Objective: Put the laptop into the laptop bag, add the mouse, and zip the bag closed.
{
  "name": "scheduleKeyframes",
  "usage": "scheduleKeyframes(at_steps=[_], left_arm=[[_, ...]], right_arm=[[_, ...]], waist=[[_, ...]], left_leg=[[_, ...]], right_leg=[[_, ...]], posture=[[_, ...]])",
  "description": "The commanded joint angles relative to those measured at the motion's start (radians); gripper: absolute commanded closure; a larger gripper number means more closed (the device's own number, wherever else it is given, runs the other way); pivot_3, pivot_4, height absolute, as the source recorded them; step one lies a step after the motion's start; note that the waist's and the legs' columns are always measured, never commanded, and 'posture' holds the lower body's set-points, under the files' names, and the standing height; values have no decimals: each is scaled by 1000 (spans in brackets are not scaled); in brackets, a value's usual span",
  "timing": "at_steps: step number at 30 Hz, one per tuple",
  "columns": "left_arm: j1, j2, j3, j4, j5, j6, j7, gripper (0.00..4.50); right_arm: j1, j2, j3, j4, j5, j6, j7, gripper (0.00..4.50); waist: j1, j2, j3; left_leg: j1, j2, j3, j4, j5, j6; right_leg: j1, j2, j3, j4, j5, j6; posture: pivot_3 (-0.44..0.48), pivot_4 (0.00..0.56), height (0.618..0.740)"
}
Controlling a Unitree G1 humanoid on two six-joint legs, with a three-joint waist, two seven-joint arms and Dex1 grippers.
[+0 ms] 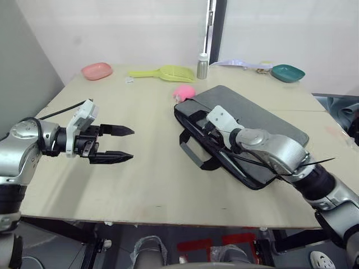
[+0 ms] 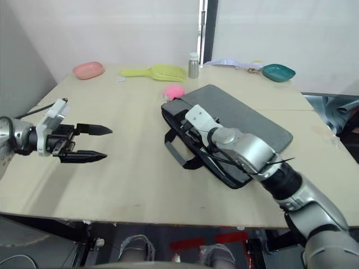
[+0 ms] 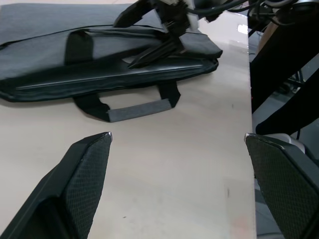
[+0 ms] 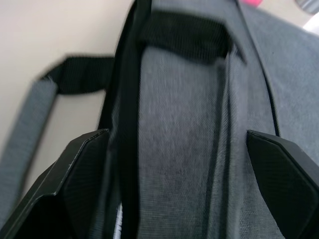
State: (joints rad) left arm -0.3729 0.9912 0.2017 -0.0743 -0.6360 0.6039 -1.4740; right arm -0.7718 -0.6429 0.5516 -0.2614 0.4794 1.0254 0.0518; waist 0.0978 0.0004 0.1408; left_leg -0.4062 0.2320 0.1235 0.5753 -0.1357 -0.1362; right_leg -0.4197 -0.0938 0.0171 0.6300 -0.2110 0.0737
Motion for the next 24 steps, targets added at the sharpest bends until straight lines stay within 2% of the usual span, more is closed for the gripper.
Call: scheduleKeyframes(at_steps=[1,5,10,15,23,24], left_arm=[[10,28,64,-36,-38,12,16,0],[17,31,70,-27,-48,10,21,0],[19,27,66,-14,-47,-5,23,0],[-3,28,65,-27,-66,20,39,0],[19,101,79,3,-76,47,-9,0],[16,111,80,15,-75,48,-17,0]], right_arm=[[-59,42,12,43,-113,-13,50,26],[-93,114,-11,113,-187,-22,92,26],[-93,147,-3,173,-288,-42,140,26],[-96,180,-23,228,-358,-88,184,1575],[-76,215,-57,208,-405,-117,268,4264],[-70,219,-57,198,-407,-125,283,4474]], waist=[[-6,0,0],[-8,0,0],[-3,0,0],[-5,0,0],[-8,0,0],[-8,0,0]], left_leg=[[1,0,0,0,0,0],[2,0,1,1,0,0],[1,0,1,2,0,0],[1,0,1,3,0,0],[2,1,1,6,0,0],[3,1,1,6,0,0]], right_leg=[[0,0,0,1,0,0],[0,0,2,2,0,0],[0,0,2,2,0,0],[0,0,2,3,0,0],[0,1,3,7,0,0],[0,1,4,8,0,0]], posture=[[0,150,740],[0,150,740],[0,150,740],[0,150,740],[0,150,740],[0,150,740]])
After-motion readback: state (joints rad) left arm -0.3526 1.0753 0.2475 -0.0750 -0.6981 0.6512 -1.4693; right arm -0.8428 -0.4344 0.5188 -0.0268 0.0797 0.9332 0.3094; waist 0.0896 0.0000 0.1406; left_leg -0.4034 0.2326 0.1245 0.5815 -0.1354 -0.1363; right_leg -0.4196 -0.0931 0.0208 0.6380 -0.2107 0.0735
